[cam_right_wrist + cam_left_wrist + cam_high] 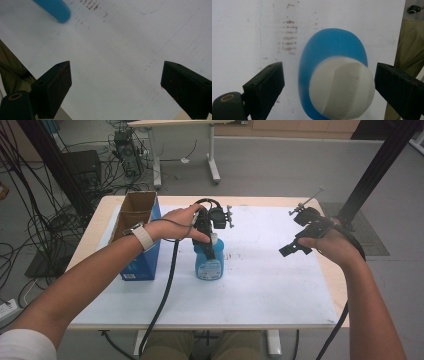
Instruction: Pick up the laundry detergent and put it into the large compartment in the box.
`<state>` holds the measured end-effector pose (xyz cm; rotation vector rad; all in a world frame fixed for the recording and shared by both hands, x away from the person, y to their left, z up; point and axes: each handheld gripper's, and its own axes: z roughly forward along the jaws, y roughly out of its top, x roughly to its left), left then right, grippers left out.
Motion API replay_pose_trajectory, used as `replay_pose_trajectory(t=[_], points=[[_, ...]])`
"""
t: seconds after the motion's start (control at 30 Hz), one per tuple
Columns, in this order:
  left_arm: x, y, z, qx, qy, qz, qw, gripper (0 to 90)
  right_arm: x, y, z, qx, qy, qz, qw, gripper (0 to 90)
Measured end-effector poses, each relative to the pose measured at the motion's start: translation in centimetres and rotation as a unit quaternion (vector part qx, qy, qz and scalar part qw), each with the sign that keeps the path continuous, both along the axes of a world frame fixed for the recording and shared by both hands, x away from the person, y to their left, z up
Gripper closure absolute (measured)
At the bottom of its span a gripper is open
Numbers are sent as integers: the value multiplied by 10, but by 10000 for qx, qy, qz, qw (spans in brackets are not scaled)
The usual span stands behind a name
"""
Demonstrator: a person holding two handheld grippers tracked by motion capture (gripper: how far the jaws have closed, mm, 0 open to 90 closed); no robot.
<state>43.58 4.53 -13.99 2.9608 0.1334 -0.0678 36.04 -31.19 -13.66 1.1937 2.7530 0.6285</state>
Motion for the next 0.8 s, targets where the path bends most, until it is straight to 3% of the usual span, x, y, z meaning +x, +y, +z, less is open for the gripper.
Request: replay_pose_trajectory(t=[0.8], points=[[-2,-2,-5,-2,-68,-52,10000,110,-1,-3,-4,22,33,-39,10000,97]])
